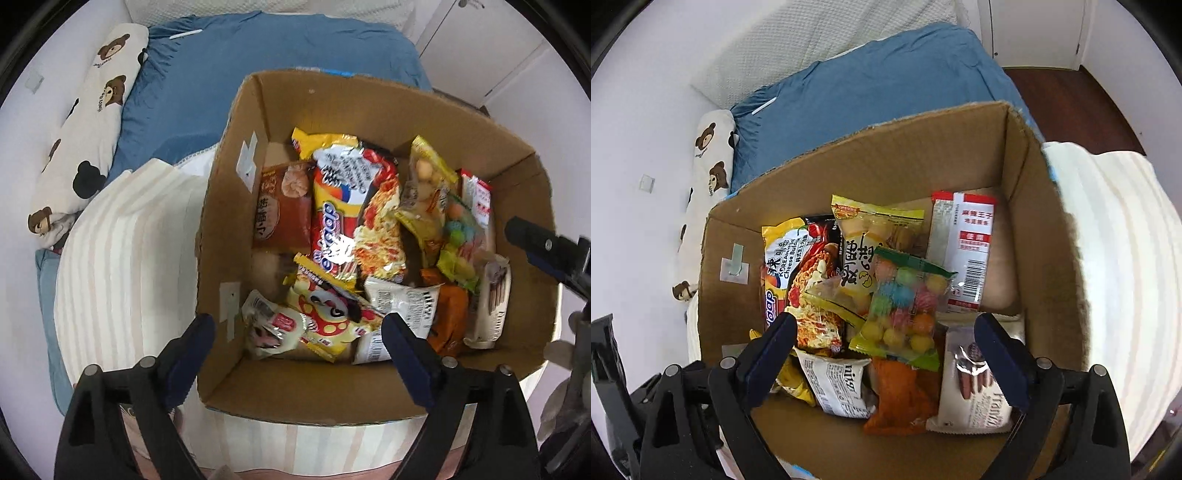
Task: Organize snacks
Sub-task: 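Open both grippers to release the packs in the box, then grasp the red snack pack with the right gripper while the left reaches toward the orange chip bag, then grasp the orange Cuicuijiao chip bag with the left gripper while the right holds the red pack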
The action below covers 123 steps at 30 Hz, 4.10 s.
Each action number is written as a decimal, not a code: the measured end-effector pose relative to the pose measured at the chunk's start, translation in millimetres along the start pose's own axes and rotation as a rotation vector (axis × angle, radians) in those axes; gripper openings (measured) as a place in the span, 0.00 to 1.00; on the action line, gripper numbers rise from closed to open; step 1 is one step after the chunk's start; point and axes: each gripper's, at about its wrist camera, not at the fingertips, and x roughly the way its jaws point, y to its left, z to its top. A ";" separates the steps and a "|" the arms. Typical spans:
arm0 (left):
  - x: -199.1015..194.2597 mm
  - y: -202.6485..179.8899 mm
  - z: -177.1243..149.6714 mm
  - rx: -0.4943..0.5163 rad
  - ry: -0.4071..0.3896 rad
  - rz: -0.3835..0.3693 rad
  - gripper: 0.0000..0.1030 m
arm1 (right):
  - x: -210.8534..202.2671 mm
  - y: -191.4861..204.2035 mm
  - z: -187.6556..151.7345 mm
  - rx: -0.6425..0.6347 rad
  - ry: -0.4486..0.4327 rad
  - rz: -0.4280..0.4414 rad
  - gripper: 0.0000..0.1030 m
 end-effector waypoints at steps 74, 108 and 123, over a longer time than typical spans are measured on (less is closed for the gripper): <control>-20.2 -162.3 -245.4 0.305 -0.122 0.028 0.89 | -47.8 -172.0 -361.1 0.303 0.036 0.147 0.41; 54.2 -154.6 -238.2 0.254 0.121 -0.058 0.51 | -68.9 -214.2 -313.6 0.239 -0.012 0.092 0.40; 91.7 -162.0 -246.7 0.243 0.121 -0.032 0.54 | -27.0 -196.3 -318.9 0.273 0.022 0.073 0.41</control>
